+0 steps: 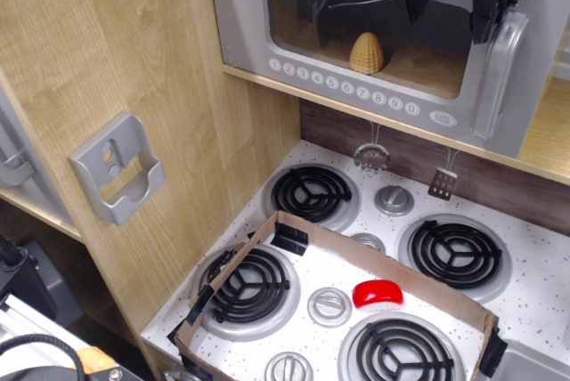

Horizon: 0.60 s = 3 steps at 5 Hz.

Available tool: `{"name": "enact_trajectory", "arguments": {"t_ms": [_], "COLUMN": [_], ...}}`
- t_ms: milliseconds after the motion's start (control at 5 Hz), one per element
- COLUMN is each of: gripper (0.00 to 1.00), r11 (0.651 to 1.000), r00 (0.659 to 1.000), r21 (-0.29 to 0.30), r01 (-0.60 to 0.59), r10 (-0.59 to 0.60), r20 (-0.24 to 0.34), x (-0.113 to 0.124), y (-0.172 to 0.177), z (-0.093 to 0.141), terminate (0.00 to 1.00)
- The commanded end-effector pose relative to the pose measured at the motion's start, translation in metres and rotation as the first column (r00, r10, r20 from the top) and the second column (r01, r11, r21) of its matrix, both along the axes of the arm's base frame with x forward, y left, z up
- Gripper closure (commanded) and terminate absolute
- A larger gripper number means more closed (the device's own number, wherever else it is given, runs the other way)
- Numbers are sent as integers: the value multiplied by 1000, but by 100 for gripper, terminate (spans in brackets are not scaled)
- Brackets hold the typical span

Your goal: Close microwave

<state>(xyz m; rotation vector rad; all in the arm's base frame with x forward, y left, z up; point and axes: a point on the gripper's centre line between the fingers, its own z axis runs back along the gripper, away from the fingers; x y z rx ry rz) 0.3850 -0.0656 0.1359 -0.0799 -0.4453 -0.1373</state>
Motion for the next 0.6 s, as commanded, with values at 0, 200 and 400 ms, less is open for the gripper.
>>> {"name": "enact_trajectory", "arguments": {"t_ms": [0,200,400], "gripper": [0,0,0], "r11": [1000,1000,1000], "r00": [999,999,999], "r21": [-6,-6,-6], "r01": [17,17,17], "r10": [-16,-16,-16], "r20": [49,49,49], "x": [-4,-4,-4], "y": [-13,-13,-13], "z": [21,21,21], "terminate": [0,0,100]}}
